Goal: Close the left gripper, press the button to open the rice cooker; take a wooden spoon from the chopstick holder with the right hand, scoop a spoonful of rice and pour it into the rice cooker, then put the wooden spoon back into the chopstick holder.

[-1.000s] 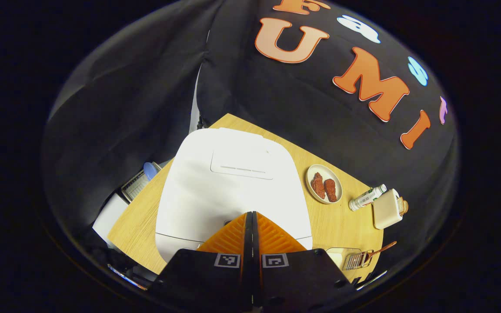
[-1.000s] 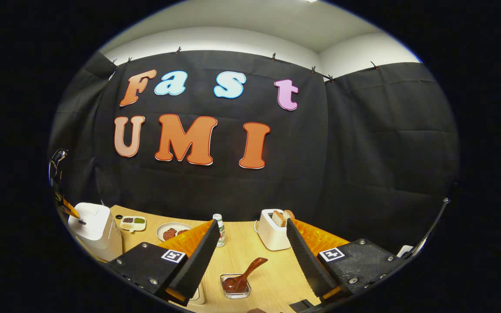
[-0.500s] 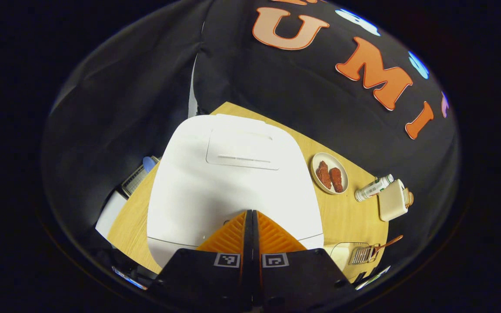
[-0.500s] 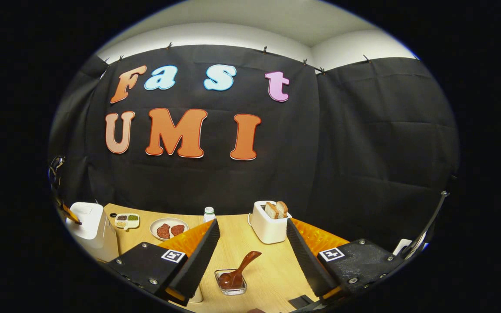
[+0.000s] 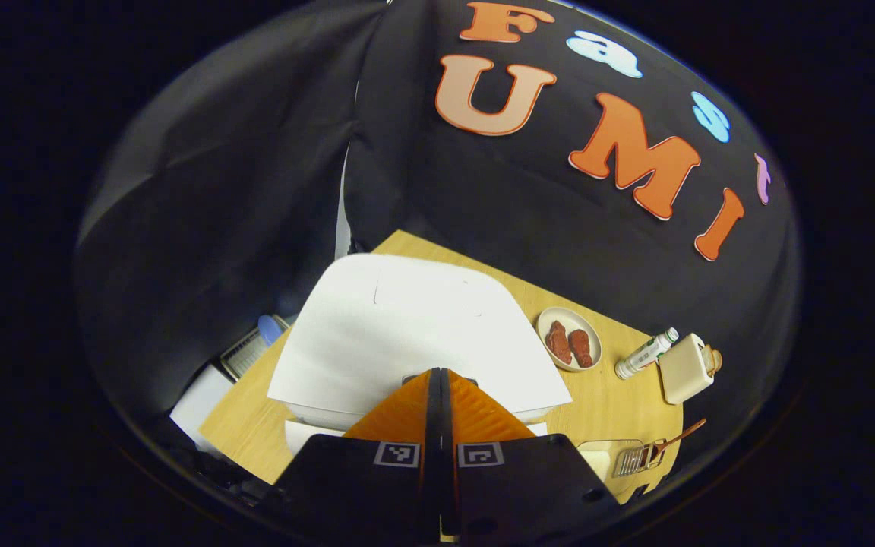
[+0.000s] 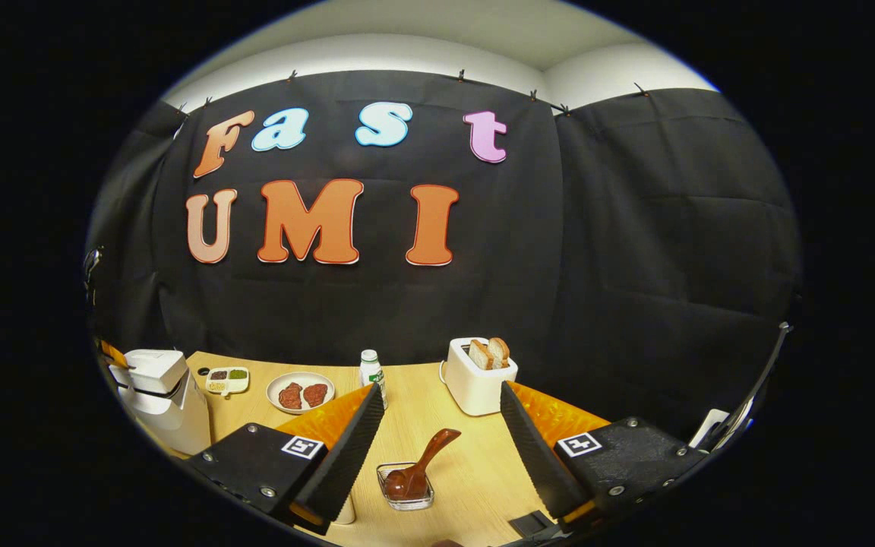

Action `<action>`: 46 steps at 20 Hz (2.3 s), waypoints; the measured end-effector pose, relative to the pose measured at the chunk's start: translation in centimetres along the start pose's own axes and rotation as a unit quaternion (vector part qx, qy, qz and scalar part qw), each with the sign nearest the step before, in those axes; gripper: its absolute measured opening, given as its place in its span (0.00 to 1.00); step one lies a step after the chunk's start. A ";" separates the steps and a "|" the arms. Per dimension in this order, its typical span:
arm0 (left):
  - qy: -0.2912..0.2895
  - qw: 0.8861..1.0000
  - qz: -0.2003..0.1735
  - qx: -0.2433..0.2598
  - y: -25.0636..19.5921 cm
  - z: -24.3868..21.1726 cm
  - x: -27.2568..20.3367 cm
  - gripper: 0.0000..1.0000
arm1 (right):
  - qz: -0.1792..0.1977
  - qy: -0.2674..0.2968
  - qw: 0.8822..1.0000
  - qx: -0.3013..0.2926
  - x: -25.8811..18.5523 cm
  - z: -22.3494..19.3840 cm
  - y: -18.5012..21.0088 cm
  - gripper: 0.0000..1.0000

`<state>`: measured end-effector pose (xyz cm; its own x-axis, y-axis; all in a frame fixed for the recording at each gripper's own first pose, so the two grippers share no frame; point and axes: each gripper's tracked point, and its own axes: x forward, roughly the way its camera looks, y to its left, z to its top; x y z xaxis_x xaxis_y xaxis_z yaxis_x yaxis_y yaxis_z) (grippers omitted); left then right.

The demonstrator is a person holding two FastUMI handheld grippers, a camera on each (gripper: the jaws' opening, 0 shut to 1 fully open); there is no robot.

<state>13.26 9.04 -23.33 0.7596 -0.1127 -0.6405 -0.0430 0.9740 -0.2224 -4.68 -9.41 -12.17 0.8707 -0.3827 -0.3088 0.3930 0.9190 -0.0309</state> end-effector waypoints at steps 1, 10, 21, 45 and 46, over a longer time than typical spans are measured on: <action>-0.016 1.000 0.005 0.015 -0.1 1.0 -0.6 0.05 | 0.001 0.002 1.000 0.000 0.1 -0.3 -0.1 0.96; -0.119 0.987 0.032 0.102 -2.0 5.6 -4.7 0.05 | 0.026 0.059 0.997 0.048 1.4 -4.0 0.0 0.96; -0.247 0.960 0.020 0.131 -6.2 7.2 -13.7 0.06 | 0.064 0.140 0.985 0.079 5.8 -10.3 0.7 0.96; -0.246 0.947 0.078 0.192 -13.0 1.9 -22.0 0.86 | 0.149 0.237 0.949 0.142 14.0 -21.1 3.4 0.37; -0.250 0.946 0.081 0.191 -13.2 2.1 -22.4 0.82 | 0.154 0.233 0.949 0.148 13.8 -20.8 3.5 0.28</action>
<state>-1.80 -0.83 -4.51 0.9791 0.0578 -0.1949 -0.0197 0.9811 0.1923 2.59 -9.52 -36.28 0.7596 0.0470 -0.6487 0.2665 0.8874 0.3762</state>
